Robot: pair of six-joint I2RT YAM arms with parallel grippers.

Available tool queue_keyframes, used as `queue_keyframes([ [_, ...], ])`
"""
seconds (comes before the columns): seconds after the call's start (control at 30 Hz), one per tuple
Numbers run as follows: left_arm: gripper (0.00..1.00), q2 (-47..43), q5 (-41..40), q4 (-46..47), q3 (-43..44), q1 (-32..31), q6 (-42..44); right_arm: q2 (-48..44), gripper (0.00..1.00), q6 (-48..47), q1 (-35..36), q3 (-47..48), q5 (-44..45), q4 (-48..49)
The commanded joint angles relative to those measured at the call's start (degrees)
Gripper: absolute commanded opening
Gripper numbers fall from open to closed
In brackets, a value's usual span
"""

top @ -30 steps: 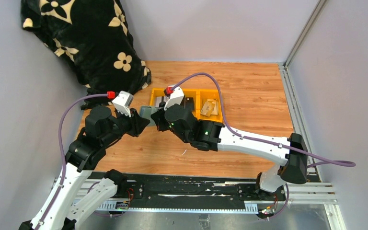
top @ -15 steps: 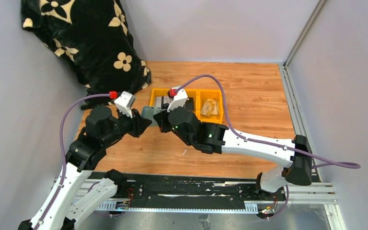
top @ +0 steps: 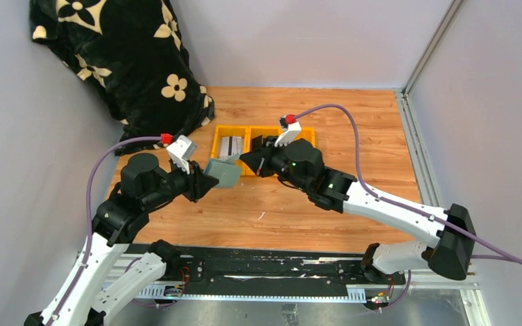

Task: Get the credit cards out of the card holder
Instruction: Open the card holder.

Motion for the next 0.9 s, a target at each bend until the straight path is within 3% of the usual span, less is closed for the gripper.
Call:
queue_keyframes([
  [0.0, 0.0, -1.93, -2.09, -1.5, 1.83, 0.65, 2.06, -4.02, 0.0, 5.63, -7.36, -6.11, -16.25, 10.06],
  [0.03, 0.0, -2.0, -2.09, -1.54, 1.84, 0.65, 2.13, -4.16, 0.0, 4.92, -7.72, -5.72, -18.01, 10.0],
  [0.07, 0.0, -2.04, -2.12, -1.43, 1.84, 0.65, 2.24, -4.14, 0.07, 3.89, -7.84, -4.87, -20.2, 9.13],
  [0.17, 0.0, -2.04, -1.58, -1.38, 1.96, 0.66, 2.24, -3.86, 0.49, -0.03, -8.12, -2.77, -24.67, 5.47],
  [0.27, 0.0, -2.04, -0.38, -1.26, 2.28, 0.65, 2.32, -4.28, 0.62, -3.13, -9.17, -4.29, -31.73, 6.65],
  [0.37, 0.0, -1.91, 1.66, -1.44, 3.42, 0.67, 1.95, -6.89, 0.66, -6.63, -9.46, -10.32, -35.51, 12.5],
  [0.57, 0.0, -0.14, 10.1, -2.35, 7.04, 0.65, 0.41, -11.17, 0.73, -11.8, -9.48, -27.17, -37.23, 39.06],
  [0.87, 0.0, 2.57, 21.74, -4.02, 10.2, 0.65, -1.26, -4.72, 0.76, -11.84, -9.39, -21.62, -43.7, 43.19],
])
